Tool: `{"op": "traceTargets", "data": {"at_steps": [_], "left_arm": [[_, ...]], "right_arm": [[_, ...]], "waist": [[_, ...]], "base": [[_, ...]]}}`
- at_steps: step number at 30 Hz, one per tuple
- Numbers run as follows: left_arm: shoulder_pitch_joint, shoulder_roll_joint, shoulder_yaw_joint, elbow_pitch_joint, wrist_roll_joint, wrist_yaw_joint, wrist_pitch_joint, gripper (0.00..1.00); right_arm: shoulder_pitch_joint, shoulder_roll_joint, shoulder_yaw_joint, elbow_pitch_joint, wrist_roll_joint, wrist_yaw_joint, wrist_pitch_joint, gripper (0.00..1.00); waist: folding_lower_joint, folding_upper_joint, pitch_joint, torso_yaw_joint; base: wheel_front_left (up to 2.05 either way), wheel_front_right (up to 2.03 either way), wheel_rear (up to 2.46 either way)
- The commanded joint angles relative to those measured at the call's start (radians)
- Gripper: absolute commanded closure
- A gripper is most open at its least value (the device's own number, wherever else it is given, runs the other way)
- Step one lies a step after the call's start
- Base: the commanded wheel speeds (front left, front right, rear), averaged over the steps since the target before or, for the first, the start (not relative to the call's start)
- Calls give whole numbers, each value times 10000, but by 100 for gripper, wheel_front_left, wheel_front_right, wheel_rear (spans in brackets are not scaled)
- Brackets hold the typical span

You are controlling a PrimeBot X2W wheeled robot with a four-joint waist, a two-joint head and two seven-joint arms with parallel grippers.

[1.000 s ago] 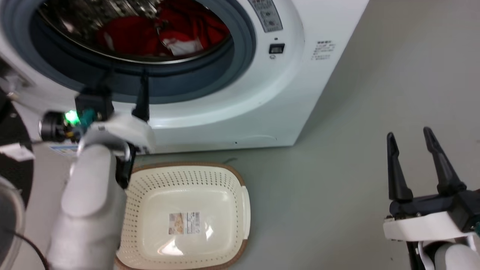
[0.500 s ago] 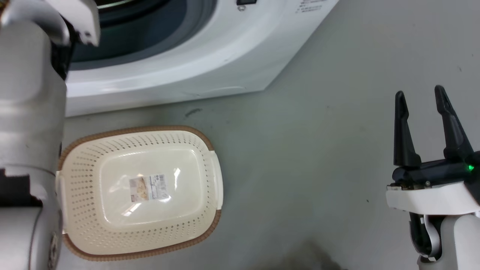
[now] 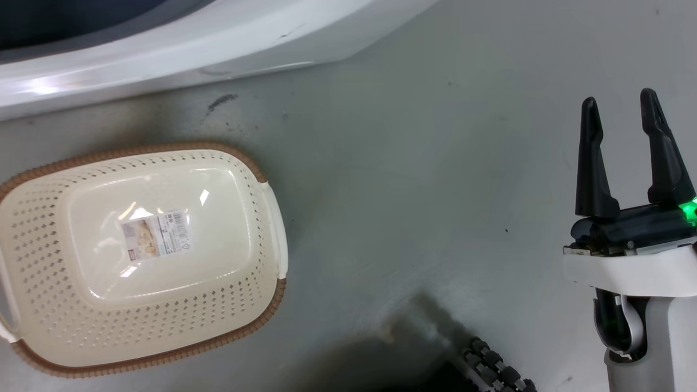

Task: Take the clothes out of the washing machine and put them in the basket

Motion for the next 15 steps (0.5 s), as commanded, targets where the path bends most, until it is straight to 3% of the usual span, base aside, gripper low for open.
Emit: {"op": "traceTargets", "data": {"at_steps": [1,8,15], "left_arm": [[-247,32,45,71,-426,5,321,0],[-1102,419,-733,-18,-1603,4,2353,0],[-1177,711,-1474,-124,-2090,2,2950,0]], "right_arm": [[-148,30,34,-57,86,-10,-21,0],[-210,27,121,-144,308,-10,-23,0],[-277,27,210,-122,407,-10,-23,0]], "waist": [[-2,1,337,-204],[-2,1,813,-317],[-2,1,1119,-362]], "base": [[0,0,0],[0,0,0],[0,0,0]]}}
